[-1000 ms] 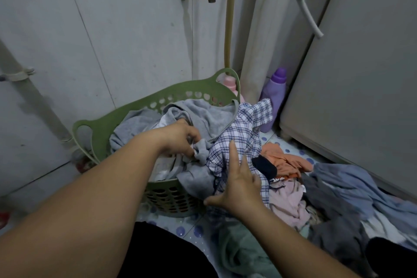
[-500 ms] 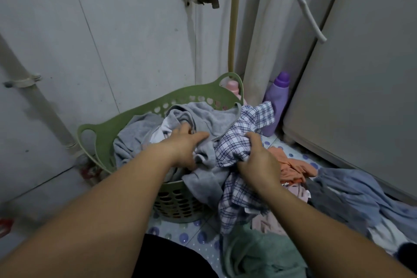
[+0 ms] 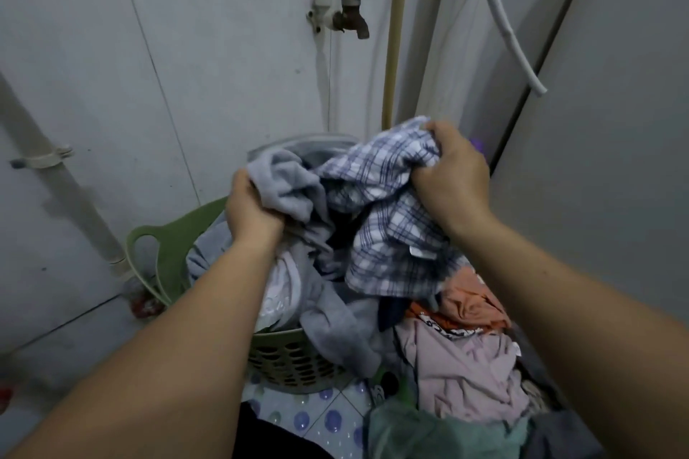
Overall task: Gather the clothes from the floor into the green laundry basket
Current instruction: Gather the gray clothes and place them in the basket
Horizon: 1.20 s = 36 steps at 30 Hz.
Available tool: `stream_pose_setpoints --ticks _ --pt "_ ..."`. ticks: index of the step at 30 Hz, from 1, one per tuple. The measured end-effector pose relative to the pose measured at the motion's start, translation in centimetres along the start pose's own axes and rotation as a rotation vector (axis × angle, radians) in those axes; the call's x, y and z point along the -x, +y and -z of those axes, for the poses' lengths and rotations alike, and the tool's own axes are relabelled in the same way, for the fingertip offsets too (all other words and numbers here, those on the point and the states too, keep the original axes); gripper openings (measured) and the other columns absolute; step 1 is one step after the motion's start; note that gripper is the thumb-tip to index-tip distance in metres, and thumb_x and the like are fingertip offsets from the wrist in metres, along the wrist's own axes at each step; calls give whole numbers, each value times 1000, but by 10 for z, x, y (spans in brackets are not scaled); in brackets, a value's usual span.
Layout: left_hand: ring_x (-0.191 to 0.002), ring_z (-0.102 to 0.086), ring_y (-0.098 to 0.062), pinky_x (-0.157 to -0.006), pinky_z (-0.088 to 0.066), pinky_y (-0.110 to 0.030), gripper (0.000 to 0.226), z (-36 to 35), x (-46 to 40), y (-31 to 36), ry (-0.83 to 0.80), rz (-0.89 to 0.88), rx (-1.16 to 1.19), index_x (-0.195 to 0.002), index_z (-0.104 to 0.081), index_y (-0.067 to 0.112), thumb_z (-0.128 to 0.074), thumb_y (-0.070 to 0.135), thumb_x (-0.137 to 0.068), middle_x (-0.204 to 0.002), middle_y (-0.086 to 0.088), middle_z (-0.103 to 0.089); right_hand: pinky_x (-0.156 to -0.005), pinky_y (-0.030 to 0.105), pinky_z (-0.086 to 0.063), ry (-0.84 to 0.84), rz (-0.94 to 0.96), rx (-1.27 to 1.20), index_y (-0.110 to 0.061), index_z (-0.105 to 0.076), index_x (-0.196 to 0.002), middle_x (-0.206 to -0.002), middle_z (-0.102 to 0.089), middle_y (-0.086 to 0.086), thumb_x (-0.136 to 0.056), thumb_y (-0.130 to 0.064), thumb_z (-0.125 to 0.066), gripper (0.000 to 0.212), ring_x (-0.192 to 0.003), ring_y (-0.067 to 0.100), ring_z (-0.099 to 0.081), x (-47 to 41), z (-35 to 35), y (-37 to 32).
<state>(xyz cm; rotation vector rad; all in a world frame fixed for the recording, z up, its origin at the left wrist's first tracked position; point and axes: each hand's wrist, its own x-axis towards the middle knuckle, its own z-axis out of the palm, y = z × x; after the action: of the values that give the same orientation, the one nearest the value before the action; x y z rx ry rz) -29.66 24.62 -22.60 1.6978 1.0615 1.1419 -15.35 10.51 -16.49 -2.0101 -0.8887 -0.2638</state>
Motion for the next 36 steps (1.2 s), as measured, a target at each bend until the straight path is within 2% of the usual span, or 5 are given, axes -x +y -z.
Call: stream_pose_setpoints --ticks 4,8,15,25,36 --pt "-102 -59 -41 -83 -42 -28 49 5 -6 -1 67 -55 48 -109 -54 -9 -51 20 -69 -85 0 -56 -81 41 -49 15 140 -33 -21 -57 -108 -109 -63 4 -75 -1 -54 38 -100 28 -57 -22 -18 -26" --pt "-83 -45 -29 -68 -26 -21 23 7 -10 -8 55 -66 -270 -105 -56 -2 -46 1 -85 -111 -27 -51 -84 39 -45 -106 212 99 -19 -54 -116 -115 -58 8 -75 2 -58 46 -107 29 -53 -27 -48 -13" --pt "-129 -38 -38 -109 -33 -40 48 0 -12 -31 -374 11 -787 -137 -41 18 -49 16 -91 -140 -21 -34 -106 40 -35 -937 264 618 -30 -2 -150 -145 -39 14 -82 -35 -64 92 -132 33 -41 3 -96 42" --pt "-146 21 -34 -112 -14 -66 91 -16 4 -1 -665 117 -994 -147 -4 47 -65 28 -83 -156 -10 25 -115 58 -3 -797 337 942 -33 4 -150 -158 -9 18 -95 -39 -41 71 -146 41 -1 16 -84 31" --pt "-141 28 -41 -114 -14 -64 117 -11 -10 -39 -899 290 -1115 -144 19 46 -72 57 -71 -150 -9 41 -115 58 -18 -1172 232 774 -32 16 -148 -159 -4 14 -93 -15 -51 89 -146 42 0 7 -137 40"
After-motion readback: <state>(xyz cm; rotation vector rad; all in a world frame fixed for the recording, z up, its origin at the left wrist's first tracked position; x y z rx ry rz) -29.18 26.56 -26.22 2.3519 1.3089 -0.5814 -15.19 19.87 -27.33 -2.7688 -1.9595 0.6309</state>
